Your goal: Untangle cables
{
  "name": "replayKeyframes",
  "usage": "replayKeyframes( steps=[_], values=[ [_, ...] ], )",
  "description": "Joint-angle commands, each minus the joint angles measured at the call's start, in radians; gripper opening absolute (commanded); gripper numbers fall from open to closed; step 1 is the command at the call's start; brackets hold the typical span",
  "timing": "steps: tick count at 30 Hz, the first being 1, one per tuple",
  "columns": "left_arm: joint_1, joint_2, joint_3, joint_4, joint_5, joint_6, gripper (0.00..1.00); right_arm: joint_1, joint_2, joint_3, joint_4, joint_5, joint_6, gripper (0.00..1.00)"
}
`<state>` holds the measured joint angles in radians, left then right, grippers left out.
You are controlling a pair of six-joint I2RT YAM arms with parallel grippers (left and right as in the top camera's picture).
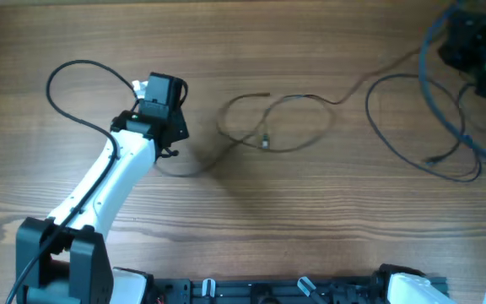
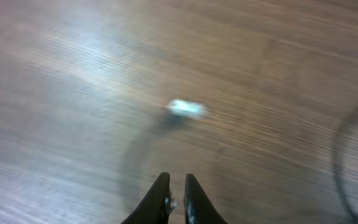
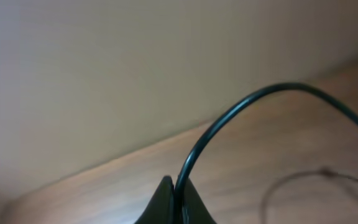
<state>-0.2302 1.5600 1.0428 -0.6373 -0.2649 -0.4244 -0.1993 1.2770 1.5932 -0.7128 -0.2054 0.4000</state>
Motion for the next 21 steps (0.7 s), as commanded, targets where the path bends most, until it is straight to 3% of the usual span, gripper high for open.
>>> replayKeyframes(
  steps=[1,3,5,6,9,13,17,21],
  values=[
    [0.045,-0.006,0.004,-0.011,0.05,-0.059,0.12,-0.055,0.01,0.006,-0.057,0.038,0.011,0.04],
    [0.043,-0.006,0.004,0.024,0.296,-0.054,0.31,-0.037,0.031,0.005,-0.042,-0.5,-0.212,0.04],
    [0.025,-0.006,0.004,0.084,0.501,-0.051,0.67,0.006,0.064,0.005,0.016,-0.99,-0.304,0.04],
    [0.014,-0.006,0.004,0.111,0.557,-0.024,0.8,0.023,0.073,0.005,0.056,-1.048,-0.285,0.04],
    [-0.03,-0.006,0.004,0.192,0.702,0.105,0.91,0.121,0.078,0.005,0.172,-0.882,-0.166,0.04],
    [-0.089,-0.006,0.004,0.222,0.645,0.163,0.94,0.337,0.078,0.009,0.062,-0.366,-0.166,0.04],
    [-0.089,-0.006,0.004,0.211,0.645,0.163,0.94,0.462,0.078,0.148,0.008,-0.232,-0.217,0.04],
    [-0.089,-0.006,0.004,0.188,0.63,0.163,0.94,0.463,0.063,0.38,0.187,-0.163,-0.225,0.04]
  ],
)
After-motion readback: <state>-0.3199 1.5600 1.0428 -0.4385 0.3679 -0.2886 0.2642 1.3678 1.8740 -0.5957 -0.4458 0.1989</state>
